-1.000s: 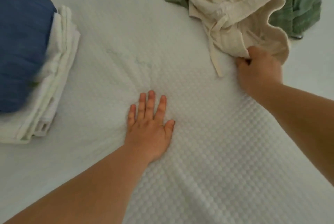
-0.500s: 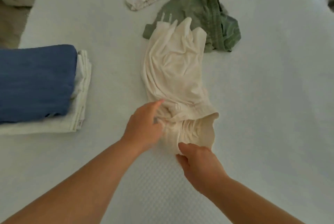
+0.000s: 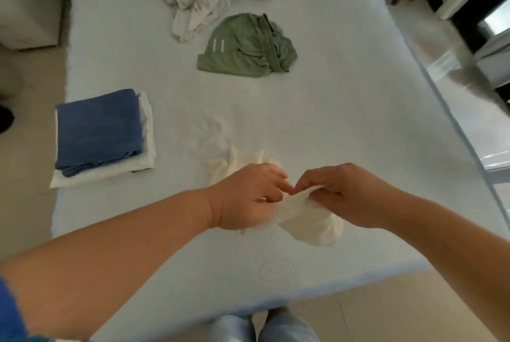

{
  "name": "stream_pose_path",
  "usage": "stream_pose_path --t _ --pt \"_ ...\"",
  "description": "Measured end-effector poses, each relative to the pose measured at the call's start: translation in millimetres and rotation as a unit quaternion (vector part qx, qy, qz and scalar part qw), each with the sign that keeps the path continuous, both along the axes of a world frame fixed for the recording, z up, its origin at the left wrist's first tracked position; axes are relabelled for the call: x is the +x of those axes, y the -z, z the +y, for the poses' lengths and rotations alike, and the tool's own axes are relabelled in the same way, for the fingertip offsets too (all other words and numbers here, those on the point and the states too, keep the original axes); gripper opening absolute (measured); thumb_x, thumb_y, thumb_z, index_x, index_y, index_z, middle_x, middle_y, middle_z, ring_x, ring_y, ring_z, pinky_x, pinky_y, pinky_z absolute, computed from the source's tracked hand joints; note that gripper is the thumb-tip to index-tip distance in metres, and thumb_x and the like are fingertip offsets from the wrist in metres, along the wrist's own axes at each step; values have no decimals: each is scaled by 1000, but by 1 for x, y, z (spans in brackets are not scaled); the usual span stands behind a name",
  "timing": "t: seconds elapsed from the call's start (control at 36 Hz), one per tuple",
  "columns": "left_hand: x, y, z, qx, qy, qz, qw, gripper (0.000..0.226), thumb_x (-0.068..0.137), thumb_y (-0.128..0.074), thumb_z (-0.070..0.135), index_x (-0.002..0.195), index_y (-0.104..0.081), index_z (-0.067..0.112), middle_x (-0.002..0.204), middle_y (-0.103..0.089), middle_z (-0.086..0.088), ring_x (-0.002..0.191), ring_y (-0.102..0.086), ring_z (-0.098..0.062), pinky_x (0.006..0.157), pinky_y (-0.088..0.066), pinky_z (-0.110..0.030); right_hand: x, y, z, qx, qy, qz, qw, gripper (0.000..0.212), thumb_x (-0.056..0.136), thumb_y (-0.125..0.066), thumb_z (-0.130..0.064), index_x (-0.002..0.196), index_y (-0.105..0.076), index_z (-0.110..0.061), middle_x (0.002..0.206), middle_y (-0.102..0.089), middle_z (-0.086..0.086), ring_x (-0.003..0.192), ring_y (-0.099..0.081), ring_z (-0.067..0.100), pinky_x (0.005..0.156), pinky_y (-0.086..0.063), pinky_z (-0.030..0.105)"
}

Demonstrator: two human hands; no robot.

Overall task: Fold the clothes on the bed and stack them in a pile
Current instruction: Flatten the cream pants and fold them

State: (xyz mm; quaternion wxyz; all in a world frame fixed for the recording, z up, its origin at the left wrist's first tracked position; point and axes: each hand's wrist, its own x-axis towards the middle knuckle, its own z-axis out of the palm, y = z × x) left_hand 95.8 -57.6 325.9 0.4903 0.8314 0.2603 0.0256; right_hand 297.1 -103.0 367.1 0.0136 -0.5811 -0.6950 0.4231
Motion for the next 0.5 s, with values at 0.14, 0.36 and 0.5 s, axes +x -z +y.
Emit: stream_pose_path --t 0.14,0.36,0.5 --pt "3 -61 -15 -132 -164 -102 972 32 66 -41 16 66 -54 -13 65 -48 -14 63 -42 -22 61 -33 -38 10 -84 8 8 29 49 998 24 87 -59 -16 90 -67 -38 88 -67 -22 86 -61 -3 79 -47 17" --pt "-13 -112 -21 14 -137 0 991 33 72 -47 35 54 -42 7 59 -42 -7 57 -39 -18 62 -32 -9 18 -174 17 17 20 -11 1000 13 87 -61 -25 86 -69 -35 88 -68 -13 86 -61 3 87 -45 25" --pt "-25 -120 -28 -46 -183 71 979 33 68 -54 44 56 -57 14 60 -58 1 58 -52 -14 60 -39 -24 32 -204 15 32 40 16 999 11 84 -64 -24 86 -71 -32 89 -70 -14 95 -61 9 101 -38 35"
